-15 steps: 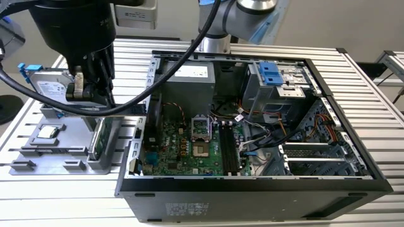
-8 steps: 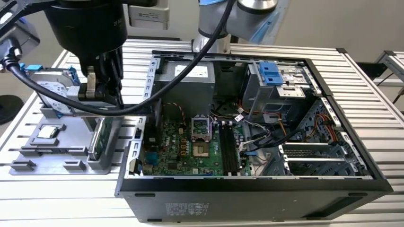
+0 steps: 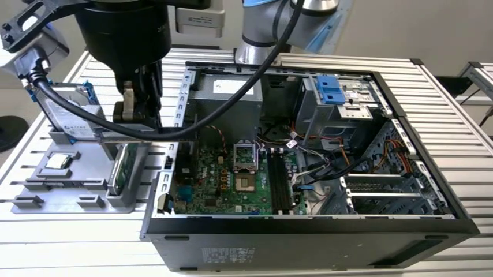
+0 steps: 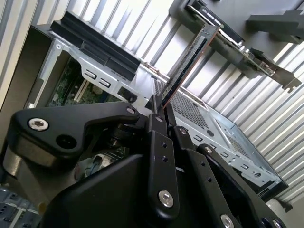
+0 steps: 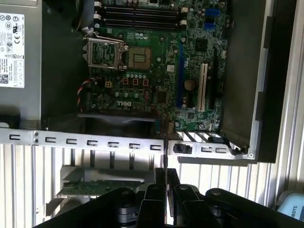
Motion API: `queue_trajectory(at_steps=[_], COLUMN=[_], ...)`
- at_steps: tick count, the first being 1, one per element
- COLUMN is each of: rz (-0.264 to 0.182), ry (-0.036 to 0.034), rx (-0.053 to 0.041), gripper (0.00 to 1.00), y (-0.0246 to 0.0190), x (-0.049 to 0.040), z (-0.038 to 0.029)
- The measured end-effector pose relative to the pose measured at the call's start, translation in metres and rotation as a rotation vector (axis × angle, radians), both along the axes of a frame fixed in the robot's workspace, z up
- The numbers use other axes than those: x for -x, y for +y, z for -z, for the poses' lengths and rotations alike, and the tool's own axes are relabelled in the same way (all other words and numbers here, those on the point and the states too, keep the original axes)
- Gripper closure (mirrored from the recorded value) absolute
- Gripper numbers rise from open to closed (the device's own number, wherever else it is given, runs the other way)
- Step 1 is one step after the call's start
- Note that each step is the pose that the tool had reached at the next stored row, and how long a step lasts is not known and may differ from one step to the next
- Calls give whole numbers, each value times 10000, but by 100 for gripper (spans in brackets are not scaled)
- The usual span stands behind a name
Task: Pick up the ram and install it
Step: 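Pick up the ram and move it above insertion slot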
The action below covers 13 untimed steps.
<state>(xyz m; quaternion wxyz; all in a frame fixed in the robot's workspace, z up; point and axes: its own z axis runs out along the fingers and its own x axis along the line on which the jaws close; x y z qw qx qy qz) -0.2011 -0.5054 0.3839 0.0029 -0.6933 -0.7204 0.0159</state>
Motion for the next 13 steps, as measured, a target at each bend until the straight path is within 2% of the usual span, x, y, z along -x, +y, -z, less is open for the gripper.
queue_trajectory(at_steps=[13], rz=[1], ry=[35], rx=[-3], gripper=[100], y=[0], x=[-241], z=[0])
